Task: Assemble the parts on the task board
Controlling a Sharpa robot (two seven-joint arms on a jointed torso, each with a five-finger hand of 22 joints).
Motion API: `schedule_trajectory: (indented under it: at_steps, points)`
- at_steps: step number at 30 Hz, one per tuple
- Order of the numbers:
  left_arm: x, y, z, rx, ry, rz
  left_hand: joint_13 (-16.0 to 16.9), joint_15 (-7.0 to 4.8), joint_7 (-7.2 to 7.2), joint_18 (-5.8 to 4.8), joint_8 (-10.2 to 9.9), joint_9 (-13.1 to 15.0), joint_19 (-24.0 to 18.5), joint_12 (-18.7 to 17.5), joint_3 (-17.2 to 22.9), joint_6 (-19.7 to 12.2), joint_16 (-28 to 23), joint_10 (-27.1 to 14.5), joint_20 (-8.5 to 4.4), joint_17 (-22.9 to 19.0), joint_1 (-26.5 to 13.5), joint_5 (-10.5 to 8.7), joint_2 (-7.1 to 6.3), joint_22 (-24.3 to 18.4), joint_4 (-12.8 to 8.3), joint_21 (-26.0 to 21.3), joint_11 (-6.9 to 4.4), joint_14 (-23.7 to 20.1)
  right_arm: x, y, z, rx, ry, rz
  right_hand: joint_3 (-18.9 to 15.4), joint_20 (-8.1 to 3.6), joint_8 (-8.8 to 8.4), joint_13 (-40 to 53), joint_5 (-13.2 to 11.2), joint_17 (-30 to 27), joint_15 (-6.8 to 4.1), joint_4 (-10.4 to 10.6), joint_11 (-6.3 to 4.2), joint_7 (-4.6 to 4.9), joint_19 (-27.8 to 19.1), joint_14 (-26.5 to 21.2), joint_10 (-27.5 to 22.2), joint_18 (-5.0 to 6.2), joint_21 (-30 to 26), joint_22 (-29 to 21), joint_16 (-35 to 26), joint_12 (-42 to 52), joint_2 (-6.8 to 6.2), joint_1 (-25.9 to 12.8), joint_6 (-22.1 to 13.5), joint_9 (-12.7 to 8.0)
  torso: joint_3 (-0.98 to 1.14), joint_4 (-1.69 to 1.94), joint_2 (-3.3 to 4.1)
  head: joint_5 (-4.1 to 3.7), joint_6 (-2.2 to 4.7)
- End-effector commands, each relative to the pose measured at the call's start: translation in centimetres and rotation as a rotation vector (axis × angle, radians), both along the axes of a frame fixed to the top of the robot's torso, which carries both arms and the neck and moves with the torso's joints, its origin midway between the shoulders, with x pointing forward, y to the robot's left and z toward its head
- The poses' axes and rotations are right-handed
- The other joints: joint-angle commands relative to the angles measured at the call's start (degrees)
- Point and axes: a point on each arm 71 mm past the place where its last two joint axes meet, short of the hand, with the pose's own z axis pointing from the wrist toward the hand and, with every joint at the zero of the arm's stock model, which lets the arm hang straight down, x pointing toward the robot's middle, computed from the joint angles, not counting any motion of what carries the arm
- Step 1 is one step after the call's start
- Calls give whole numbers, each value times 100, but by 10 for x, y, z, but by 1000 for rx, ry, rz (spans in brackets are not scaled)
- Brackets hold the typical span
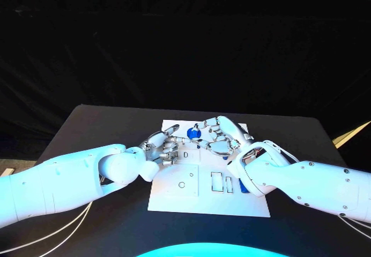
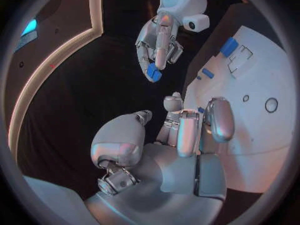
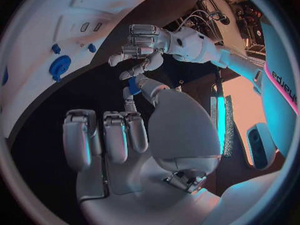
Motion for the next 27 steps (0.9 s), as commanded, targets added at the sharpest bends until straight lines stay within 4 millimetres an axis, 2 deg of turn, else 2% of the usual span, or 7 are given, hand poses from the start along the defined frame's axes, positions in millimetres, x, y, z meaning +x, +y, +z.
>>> schedule_trajectory:
  at_steps: [1, 8, 14, 17, 20, 22, 27]
  points:
    - [3, 4, -1, 33, -2, 18, -105, 25, 25, -27, -89, 10, -32, -74, -141, -8, 28, -111, 6, 917, 72, -33, -36, -91, 23, -87, -14, 306, 0, 0, 0, -5, 1, 2, 288, -78, 335, 1389, 29, 1574, -64, -25, -83, -10, 418, 628, 465, -110, 72, 1350, 78, 82, 93, -164, 227, 360, -3, 0, -4, 0, -6]
    - [13, 30, 1, 93, -38, 105, -165, 47, 51, -7, -116, -2, -96, -115, -134, -38, 2, -189, 27, 856, 144, -24, -52, -184, 14, -142, 11, 281, 4, -3, -6, -82, 35, 0, 276, -77, 334, 1388, 25, 1574, -62, -28, -80, -5, 408, 628, 464, -105, 51, 1339, 78, 80, 71, -176, 216, 362, -12, -12, -5, -19, -19]
    - [19, 43, 14, 80, -95, 149, -156, 69, 75, 2, -132, -11, -122, -108, -104, -43, -5, -219, 49, 842, 277, -17, -70, -222, 5, -165, 33, 273, 12, -2, -10, -175, 16, 0, 274, -77, 337, 1396, 25, 1574, -61, -28, -78, -5, 411, 628, 470, -107, 57, 1343, 78, 92, 69, -180, 217, 365, -32, 3, -6, -46, -46]
    - [23, 48, 25, 71, -130, 163, -160, 73, 80, 6, -135, -13, -131, -109, -97, -43, -7, -229, 53, 837, 310, -18, -76, -237, 4, -173, 38, 271, 17, 0, -13, -215, -6, -6, 276, -76, 340, 1395, 27, 1574, -61, -32, -80, -8, 414, 628, 469, -108, 62, 1346, 78, 90, 69, -176, 220, 367, -22, 7, -7, -35, -52]
    - [27, 52, 37, 63, -165, 176, -165, 79, 87, 13, -139, -15, -154, -110, -89, -42, -16, -242, 59, 814, 352, -20, -86, -272, 3, -193, 44, 261, 22, 2, -17, -244, -23, -15, 278, -76, 343, 1397, 28, 1574, -61, -36, -81, -11, 418, 628, 470, -110, 70, 1351, 78, 93, 70, -172, 224, 369, -23, 21, -3, -35, -56]
    - [29, 54, 42, 56, -185, 181, -185, 83, 89, 18, -143, -17, -166, -120, -85, -43, -23, -259, 63, 799, 378, -20, -92, -291, 1, -204, 47, 255, 24, 5, -19, -254, -31, -19, 278, -76, 343, 1397, 28, 1574, -61, -36, -81, -11, 418, 628, 470, -110, 70, 1351, 78, 93, 70, -172, 224, 369, -13, 16, 3, -30, -53]
    - [32, 56, 54, 36, -221, 186, -207, 86, 90, 25, -148, -19, -187, -132, -78, -45, -32, -281, 67, 778, 412, -20, -98, -321, 0, -222, 50, 246, 28, 11, -32, -274, -33, -33, 283, -76, 350, 1395, 30, 1574, -62, -44, -84, -15, 415, 628, 469, -109, 65, 1348, 78, 90, 72, -162, 230, 374, -22, 7, 5, -26, -71]
